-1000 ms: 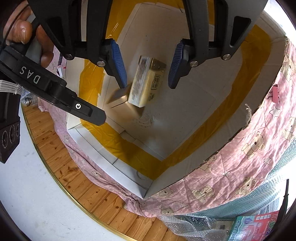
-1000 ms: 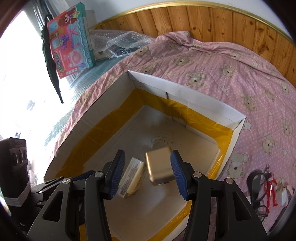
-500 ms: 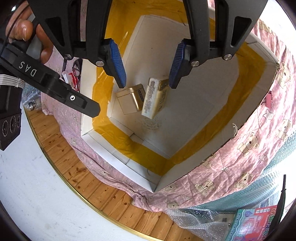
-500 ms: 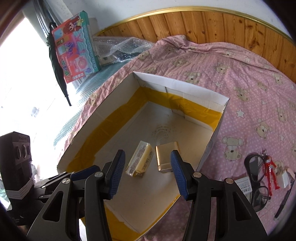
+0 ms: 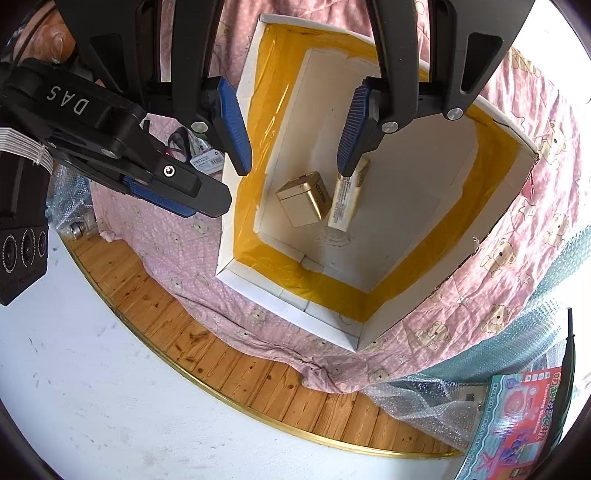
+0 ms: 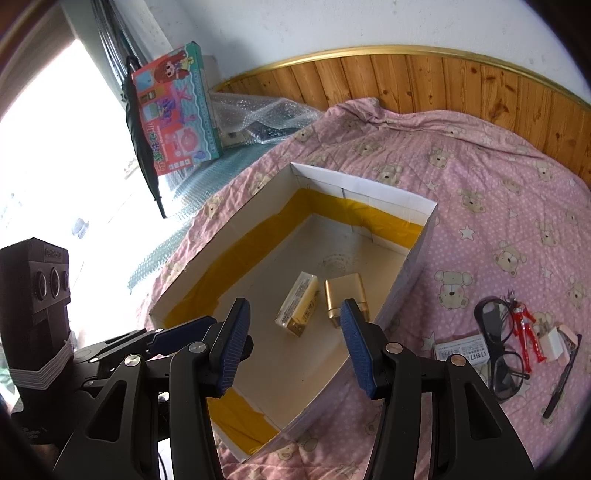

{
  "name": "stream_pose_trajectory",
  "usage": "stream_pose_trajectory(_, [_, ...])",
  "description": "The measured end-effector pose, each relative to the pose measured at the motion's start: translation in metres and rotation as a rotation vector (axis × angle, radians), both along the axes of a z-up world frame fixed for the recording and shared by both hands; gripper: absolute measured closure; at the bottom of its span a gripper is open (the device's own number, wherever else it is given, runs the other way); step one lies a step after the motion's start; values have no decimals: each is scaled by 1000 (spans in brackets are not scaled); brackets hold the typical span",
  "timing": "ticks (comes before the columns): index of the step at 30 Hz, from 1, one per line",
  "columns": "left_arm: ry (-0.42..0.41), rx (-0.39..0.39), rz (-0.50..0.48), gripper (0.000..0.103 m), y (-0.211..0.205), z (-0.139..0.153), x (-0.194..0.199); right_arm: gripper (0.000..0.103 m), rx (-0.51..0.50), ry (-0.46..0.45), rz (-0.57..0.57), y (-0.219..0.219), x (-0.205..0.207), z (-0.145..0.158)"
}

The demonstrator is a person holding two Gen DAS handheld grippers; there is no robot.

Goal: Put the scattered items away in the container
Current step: 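Withdraw both open grippers from the box back toward the remaining items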

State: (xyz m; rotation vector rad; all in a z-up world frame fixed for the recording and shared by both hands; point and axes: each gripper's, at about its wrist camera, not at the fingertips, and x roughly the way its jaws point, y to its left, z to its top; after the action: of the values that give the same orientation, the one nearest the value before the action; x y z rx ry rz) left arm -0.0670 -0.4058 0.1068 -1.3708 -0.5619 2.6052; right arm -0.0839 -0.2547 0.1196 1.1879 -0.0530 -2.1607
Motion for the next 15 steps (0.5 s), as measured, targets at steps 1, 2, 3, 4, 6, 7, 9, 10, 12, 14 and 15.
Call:
stream_pose_trajectory(1, [3,0,-3,53,3,1,2,48,-5,2,-3,4,2,2])
stream_pose_trajectory(2, [6,-1,-6,53,5,3,4,48,-10,5,-7,7,5,3])
stream_pose_trajectory(3, [8,-3,-10,53,8,4,5,48,-15,7,-10,11,7,5])
stream_pose_trajectory(4, [11,-5,-14,53,10,6,7,48,-21,9,-14,14,9,6])
stream_pose_trajectory(6, [18,-13,-19,53,15,10,10,48,-34,15,-19,21,13,10])
stream_pose_trajectory(7, [22,-16,-22,53,17,11,11,48,-40,20,-22,24,15,11])
stream_pose_trajectory(9, [31,-23,-28,53,21,15,14,48,-59,29,-24,31,20,16])
stream_pose_trajectory(10, [36,-26,-31,53,23,18,15,48,-69,34,-26,35,22,18])
stream_pose_trajectory(12, [46,-32,-37,53,28,22,18,48,-91,46,-24,41,27,23])
stream_pose_trajectory(14, [57,-40,-41,53,33,26,21,48,-113,54,-22,47,32,27])
stream_pose_trajectory(15, [60,-43,-42,53,35,27,22,48,-121,57,-22,50,34,27])
